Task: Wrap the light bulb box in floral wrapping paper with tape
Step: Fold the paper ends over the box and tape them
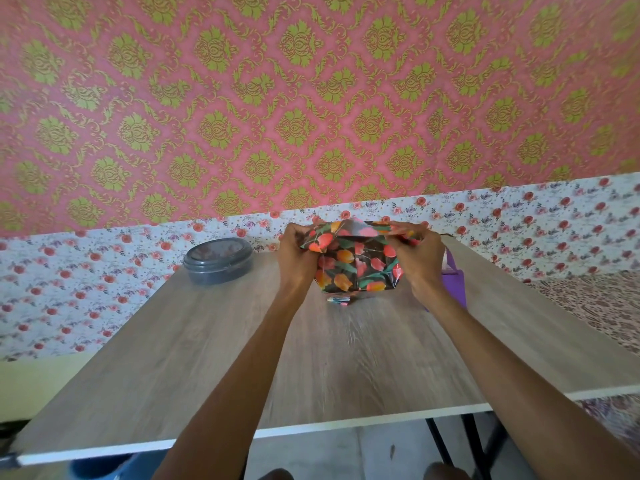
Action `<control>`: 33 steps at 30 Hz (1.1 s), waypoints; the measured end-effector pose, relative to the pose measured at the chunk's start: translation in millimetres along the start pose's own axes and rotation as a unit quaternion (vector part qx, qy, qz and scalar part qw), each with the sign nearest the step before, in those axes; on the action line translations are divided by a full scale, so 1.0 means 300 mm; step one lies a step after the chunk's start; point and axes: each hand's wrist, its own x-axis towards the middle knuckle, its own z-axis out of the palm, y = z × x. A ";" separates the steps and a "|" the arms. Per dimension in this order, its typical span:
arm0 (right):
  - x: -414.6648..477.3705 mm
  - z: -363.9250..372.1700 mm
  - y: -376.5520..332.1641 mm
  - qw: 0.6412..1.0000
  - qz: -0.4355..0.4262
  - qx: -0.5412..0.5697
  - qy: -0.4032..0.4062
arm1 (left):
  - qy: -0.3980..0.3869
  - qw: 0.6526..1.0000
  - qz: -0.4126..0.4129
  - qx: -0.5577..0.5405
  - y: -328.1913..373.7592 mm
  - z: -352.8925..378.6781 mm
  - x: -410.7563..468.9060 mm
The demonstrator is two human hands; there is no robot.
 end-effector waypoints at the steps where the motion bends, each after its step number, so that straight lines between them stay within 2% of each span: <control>1: 0.001 0.000 0.004 1.000 -0.006 0.005 -0.004 | -0.008 1.000 0.010 -0.007 -0.004 -0.007 0.001; 5: -0.001 -0.010 0.019 0.998 -0.056 -0.003 -0.032 | -0.019 0.996 0.090 0.001 -0.019 -0.024 -0.005; 10: -0.004 -0.028 0.055 0.991 -0.127 -0.002 -0.052 | -0.005 0.993 0.120 -0.008 -0.043 -0.018 -0.020; 16: -0.005 -0.053 0.073 0.980 -0.174 0.019 -0.095 | -0.035 0.986 0.164 0.013 -0.051 -0.039 -0.025; 20: 0.000 -0.068 0.077 0.972 -0.207 0.019 -0.109 | -0.054 0.964 0.236 0.110 -0.057 -0.059 -0.010; 23: 0.006 -0.086 0.080 0.963 -0.234 -0.015 -0.129 | -0.097 0.942 0.268 0.179 -0.043 -0.078 0.002; 27: 0.010 -0.127 0.093 0.933 -0.307 -0.080 -0.167 | -0.121 0.911 0.289 0.268 -0.038 -0.095 -0.019; 33: -0.048 -0.178 0.178 0.868 -0.356 -0.207 -0.279 | -0.147 0.887 0.323 0.297 -0.113 -0.144 -0.097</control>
